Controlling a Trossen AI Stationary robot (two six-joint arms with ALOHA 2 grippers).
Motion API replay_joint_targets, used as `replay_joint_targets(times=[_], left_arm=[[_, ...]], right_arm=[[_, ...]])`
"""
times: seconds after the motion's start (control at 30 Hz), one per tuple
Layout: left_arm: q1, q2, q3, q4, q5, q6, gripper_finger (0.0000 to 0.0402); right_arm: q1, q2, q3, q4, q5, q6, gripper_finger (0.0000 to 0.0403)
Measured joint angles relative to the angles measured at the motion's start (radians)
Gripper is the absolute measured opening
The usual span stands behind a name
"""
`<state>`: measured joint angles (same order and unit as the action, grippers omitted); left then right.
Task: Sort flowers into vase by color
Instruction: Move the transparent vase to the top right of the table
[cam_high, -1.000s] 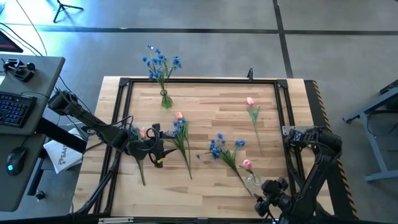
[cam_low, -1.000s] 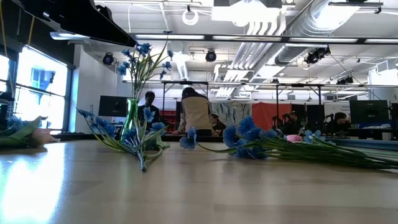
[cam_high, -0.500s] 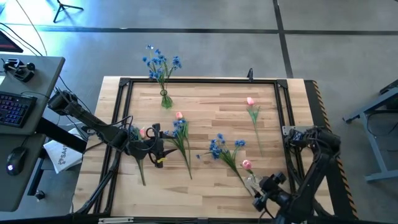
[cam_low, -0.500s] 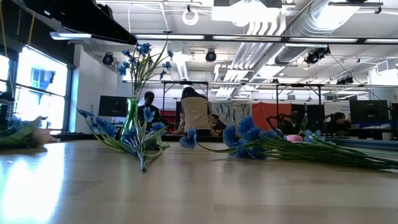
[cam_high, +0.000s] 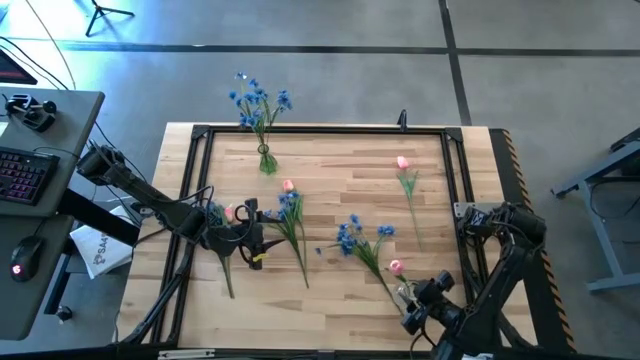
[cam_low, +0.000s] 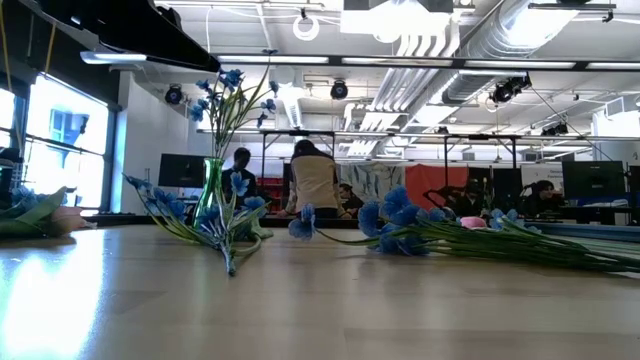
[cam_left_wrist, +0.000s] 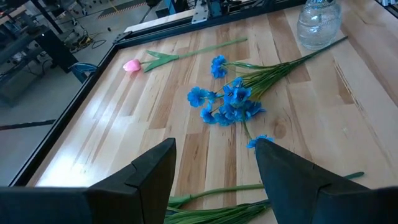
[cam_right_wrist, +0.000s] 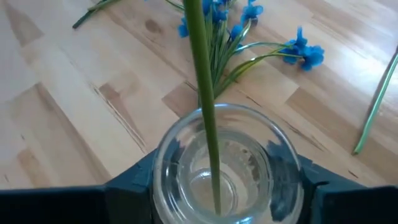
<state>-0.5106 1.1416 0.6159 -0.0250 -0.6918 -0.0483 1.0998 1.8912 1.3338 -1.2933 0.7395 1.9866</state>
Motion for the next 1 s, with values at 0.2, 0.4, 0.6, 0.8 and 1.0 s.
replay_joint_targets(times=[0.2, 0.4, 0.6, 0.8, 1.0], left_arm=[[0.0, 0.0, 0.0, 0.0, 0.0, 0.0, 0.0211], [0.0, 0.0, 0.001, 0.033, 0.0, 0.037, 0.0211], [0.001, 0.0, 0.001, 0.053, 0.0, 0.071, 0.0211], [0.014, 0.0, 0.001, 0.045, 0.0, 0.059, 0.0211], [0.013, 0.0, 0.001, 0.021, 0.0, 0.027, 0.0211]], right_arm=[[-0.023, 0.0, 0.0, -0.011, 0.076, 0.057, 0.0188], [-0.142, -0.01, 0.0, -0.117, 0.212, 0.046, 0.0188], [-0.366, -0.107, 0.0, -0.152, 0.243, -0.199, 0.0188], [-0.639, -0.261, -0.07, -0.02, 0.274, -0.645, 0.0188], [-0.898, -0.474, -0.388, 0.69, 0.106, -1.277, 0.0188]])
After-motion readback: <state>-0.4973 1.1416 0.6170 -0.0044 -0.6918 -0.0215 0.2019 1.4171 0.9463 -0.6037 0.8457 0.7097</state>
